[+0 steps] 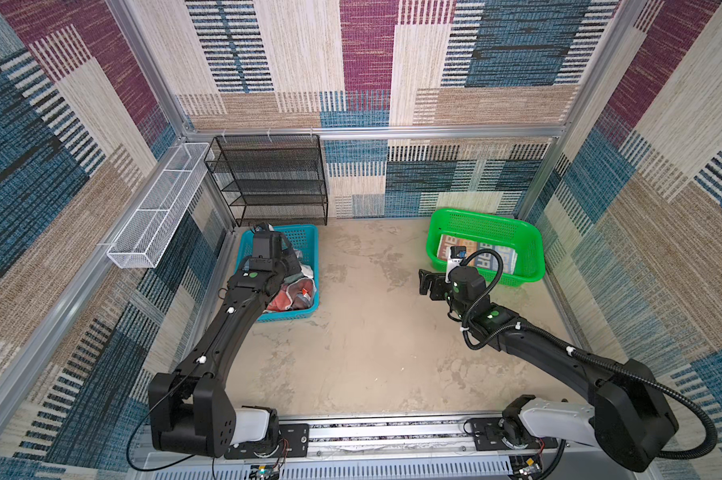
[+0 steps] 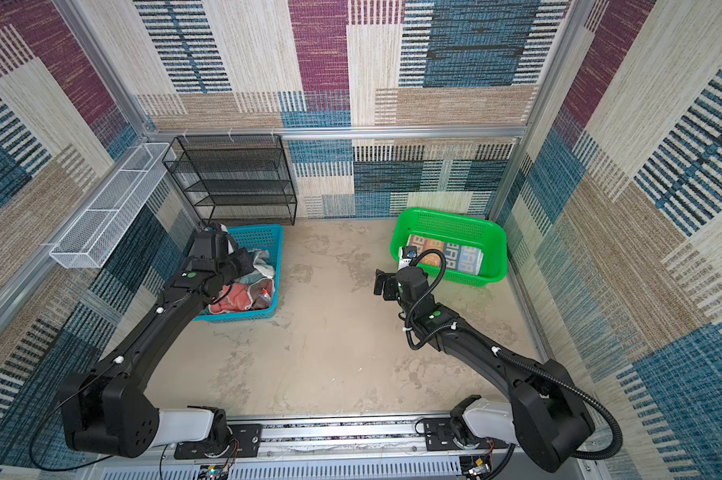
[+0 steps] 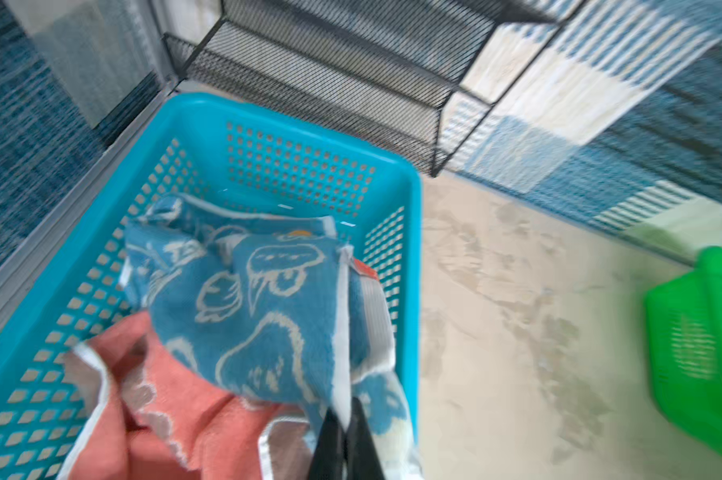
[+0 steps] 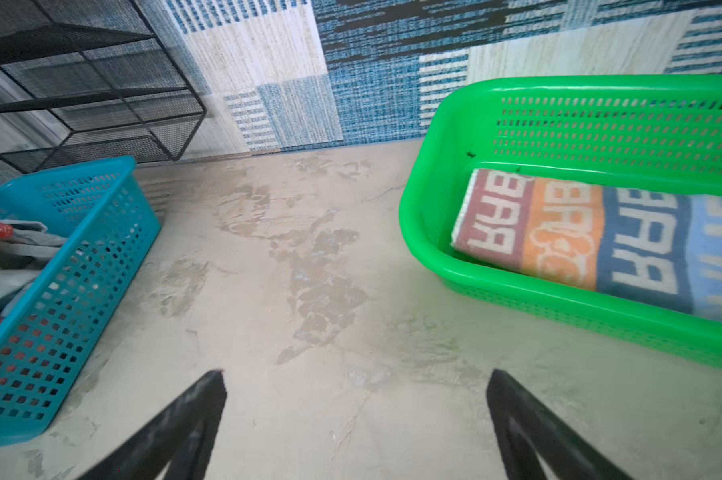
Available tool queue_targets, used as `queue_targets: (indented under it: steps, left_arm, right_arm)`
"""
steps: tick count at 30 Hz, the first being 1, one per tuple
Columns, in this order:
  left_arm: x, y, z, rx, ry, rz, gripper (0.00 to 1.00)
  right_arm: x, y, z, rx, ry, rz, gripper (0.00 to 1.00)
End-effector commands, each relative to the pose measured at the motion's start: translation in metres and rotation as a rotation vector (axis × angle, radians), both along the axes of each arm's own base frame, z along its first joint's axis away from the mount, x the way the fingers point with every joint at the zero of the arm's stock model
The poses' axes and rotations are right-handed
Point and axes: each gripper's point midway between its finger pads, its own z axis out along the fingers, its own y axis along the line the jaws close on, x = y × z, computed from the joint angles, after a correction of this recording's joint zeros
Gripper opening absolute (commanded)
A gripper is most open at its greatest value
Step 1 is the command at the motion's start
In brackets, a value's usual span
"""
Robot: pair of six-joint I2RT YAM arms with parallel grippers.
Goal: Fold and stack the towels
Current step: 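Grasp the blue rabbit-print towel with the left gripper and lift it out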
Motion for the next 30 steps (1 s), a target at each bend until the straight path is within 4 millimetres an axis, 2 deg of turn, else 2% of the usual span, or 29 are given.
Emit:
queue_targets:
  steps: [1, 5, 10, 14, 17, 22, 26, 30]
  left_arm:
    - [-0.008, -0.03, 0.031, -0.034, -0.039, -0.147, 0.0]
    - [-0.019, -0.056, 0.071, -0.065, -0.09, -0.239, 0.0]
    - [-0.036, -0.105, 0.12, -0.133, -0.181, -0.42, 0.0]
    - [-0.049, -0.155, 0.13, -0.165, -0.183, -0.582, 0.0]
    - [-0.054, -0.187, 0.115, -0.177, -0.134, -0.666, 0.0]
    - [-0.063, -0.239, 0.069, -0.176, -0.011, -0.79, 0.0]
    - [-0.071, -0.272, 0.037, -0.165, 0.065, -0.861, 0.0]
    - [-0.077, -0.304, 0.01, -0.199, 0.118, -0.924, 0.0]
  right_arm:
    - [0.001, 0.005, 0.021, -0.009, -0.087, 0.043, 1.0]
    - [-0.003, 0.016, 0.024, 0.001, -0.064, 0.111, 1.0]
    - [0.001, 0.025, 0.014, -0.013, 0.004, 0.14, 1.0]
    - [0.005, 0.027, 0.01, -0.008, 0.03, 0.127, 1.0]
    - [0.003, 0.025, 0.013, 0.007, 0.023, 0.118, 1.0]
    - [-0.006, 0.016, 0.013, -0.016, 0.011, 0.11, 1.0]
    - [-0.012, 0.004, 0.01, -0.058, 0.017, 0.081, 1.0]
    - [-0.017, -0.001, 0.011, -0.075, 0.017, 0.077, 0.95]
